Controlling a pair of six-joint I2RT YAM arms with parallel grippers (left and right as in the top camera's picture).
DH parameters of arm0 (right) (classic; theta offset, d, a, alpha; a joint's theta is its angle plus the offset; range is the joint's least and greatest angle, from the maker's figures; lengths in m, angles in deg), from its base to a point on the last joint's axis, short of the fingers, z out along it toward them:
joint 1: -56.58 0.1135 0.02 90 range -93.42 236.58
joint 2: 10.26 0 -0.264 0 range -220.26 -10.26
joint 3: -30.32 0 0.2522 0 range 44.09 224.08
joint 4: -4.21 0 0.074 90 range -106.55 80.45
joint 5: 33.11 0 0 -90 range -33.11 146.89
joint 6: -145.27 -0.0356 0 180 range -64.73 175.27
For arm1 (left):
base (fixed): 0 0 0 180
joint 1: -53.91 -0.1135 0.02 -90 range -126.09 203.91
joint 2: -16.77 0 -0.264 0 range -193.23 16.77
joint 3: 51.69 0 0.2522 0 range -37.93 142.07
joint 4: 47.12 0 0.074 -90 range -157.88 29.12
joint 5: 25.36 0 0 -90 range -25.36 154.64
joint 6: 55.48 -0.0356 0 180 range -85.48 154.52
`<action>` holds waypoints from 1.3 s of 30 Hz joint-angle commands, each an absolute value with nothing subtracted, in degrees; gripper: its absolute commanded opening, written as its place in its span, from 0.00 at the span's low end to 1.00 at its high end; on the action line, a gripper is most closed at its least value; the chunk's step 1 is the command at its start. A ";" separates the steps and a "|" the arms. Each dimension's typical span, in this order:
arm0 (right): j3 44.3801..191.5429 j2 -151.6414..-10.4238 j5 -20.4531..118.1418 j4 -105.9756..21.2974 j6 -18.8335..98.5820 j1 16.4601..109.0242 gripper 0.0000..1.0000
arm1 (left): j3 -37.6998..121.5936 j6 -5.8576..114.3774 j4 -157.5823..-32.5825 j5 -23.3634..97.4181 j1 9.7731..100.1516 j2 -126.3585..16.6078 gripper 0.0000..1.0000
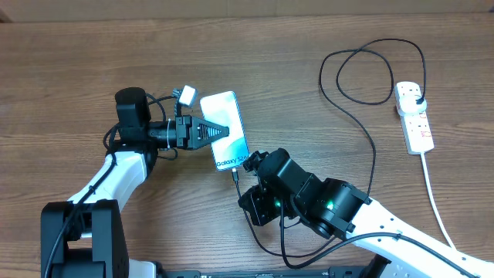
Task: Plug charger to phone and switch on socket
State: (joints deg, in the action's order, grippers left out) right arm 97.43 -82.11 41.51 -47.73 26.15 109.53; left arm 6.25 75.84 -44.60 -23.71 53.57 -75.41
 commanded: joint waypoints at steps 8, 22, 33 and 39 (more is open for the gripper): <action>97.75 -81.52 43.35 -47.18 26.85 109.37 0.04 | 7.19 73.72 -44.41 -26.03 53.95 -75.10 0.04; 97.75 -81.52 43.30 -45.15 26.87 109.37 0.04 | 7.19 73.70 -44.41 -26.03 53.95 -75.10 0.04; 97.75 -81.52 43.30 -46.87 27.33 109.37 0.04 | 7.19 72.13 -44.34 -26.03 53.95 -75.10 0.04; 97.75 -81.52 43.30 -46.87 27.33 109.37 0.04 | 7.19 72.13 -44.34 -26.03 53.95 -75.10 0.04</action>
State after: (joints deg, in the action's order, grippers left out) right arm 97.43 -82.11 42.30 -47.16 26.78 109.55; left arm 6.25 74.10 -44.60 -23.69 53.57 -75.41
